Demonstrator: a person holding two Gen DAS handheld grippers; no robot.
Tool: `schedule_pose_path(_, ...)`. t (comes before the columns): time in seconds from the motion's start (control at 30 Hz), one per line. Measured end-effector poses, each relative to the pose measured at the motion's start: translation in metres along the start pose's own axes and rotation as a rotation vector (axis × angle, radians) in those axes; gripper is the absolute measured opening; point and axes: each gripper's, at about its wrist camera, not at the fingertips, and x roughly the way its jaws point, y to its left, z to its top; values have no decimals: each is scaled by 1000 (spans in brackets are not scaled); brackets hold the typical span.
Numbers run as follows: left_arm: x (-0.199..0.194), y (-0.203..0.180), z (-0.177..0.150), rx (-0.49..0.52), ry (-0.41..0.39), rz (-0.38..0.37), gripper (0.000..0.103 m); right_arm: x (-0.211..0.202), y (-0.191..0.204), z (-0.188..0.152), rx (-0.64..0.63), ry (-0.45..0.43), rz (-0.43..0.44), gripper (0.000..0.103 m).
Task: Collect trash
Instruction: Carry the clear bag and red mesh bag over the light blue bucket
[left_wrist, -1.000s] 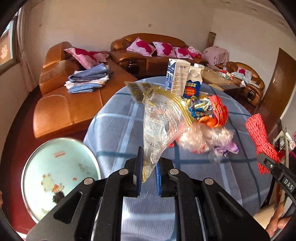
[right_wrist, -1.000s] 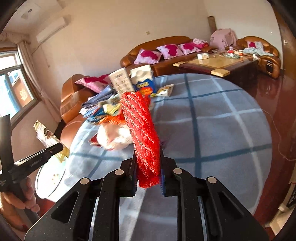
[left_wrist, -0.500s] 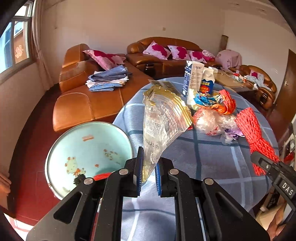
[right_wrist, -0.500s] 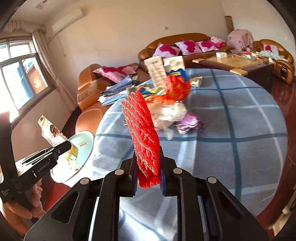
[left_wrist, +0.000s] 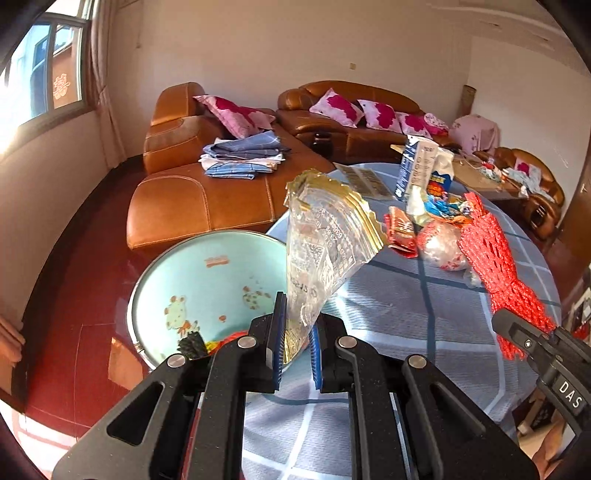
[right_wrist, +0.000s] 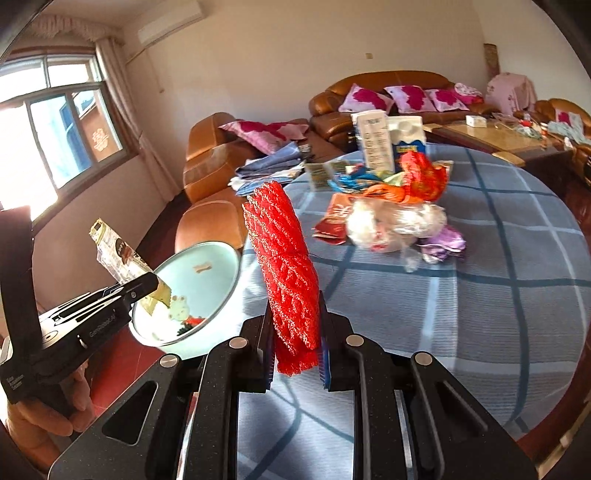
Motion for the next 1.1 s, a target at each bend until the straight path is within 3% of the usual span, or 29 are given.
schedule_pose_path(0.57, -2, 43, -7, -71, 0, 43, 11, 24, 62, 4, -93, 30, 84, 19)
schedule_pose_path(1.1, 16, 67, -6, -111, 29, 85, 11, 64, 94, 17, -134, 47, 111, 19)
